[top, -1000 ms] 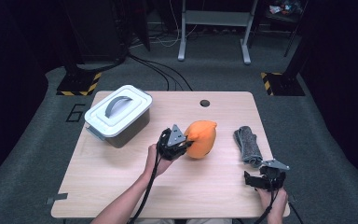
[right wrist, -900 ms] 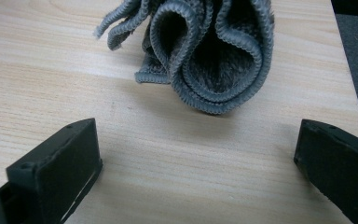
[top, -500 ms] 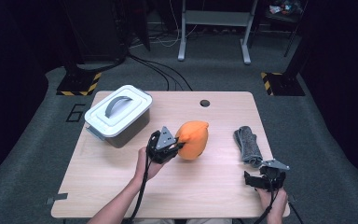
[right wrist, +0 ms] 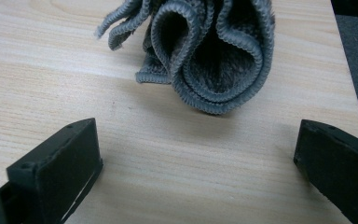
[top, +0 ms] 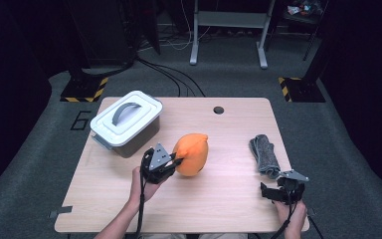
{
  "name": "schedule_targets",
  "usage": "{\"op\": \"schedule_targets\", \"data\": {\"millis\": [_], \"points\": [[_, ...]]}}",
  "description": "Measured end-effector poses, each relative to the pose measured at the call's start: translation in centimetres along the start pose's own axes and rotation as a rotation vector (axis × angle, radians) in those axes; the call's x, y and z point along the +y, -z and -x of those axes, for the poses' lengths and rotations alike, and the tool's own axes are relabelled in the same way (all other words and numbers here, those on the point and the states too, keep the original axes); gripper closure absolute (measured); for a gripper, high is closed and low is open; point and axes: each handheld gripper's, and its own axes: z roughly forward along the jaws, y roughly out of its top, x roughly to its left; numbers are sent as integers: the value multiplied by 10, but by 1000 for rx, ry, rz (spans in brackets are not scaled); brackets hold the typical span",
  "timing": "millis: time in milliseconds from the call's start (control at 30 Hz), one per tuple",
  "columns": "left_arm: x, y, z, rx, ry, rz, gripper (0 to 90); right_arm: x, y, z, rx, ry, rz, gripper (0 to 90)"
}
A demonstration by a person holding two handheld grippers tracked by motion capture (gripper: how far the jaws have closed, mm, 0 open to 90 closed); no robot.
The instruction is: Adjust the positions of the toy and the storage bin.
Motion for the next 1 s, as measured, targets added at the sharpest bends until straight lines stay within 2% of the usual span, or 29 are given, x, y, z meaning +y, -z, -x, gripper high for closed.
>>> {"op": "schedule_targets", "data": {"millis": [400, 667, 1000], "points": [[-29, 37, -6, 58, 65, 6, 760, 0, 0, -1, -6, 2, 0, 0], [-48, 60, -7, 98, 91, 5, 758, 0, 1, -2, -11, 0, -1, 0], [-68, 86, -4, 128, 153, 11, 757, 0, 1, -2, -16, 17, 6, 0]]}}
